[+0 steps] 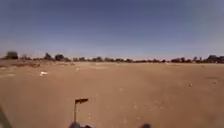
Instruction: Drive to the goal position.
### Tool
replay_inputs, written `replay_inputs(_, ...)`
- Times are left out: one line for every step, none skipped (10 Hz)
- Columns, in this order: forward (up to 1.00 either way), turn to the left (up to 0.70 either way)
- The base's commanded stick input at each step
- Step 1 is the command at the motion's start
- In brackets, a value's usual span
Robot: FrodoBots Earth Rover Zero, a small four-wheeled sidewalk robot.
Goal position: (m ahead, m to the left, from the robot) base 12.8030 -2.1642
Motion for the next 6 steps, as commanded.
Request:
replay_inputs(0.70, 0.00)
replay_inputs(0.70, 0.00)
replay_inputs(0.70, 0.00)
replay_inputs(0.70, 0.00)
replay_inputs(0.70, 0.00)
replay_inputs(0.70, 0.00)
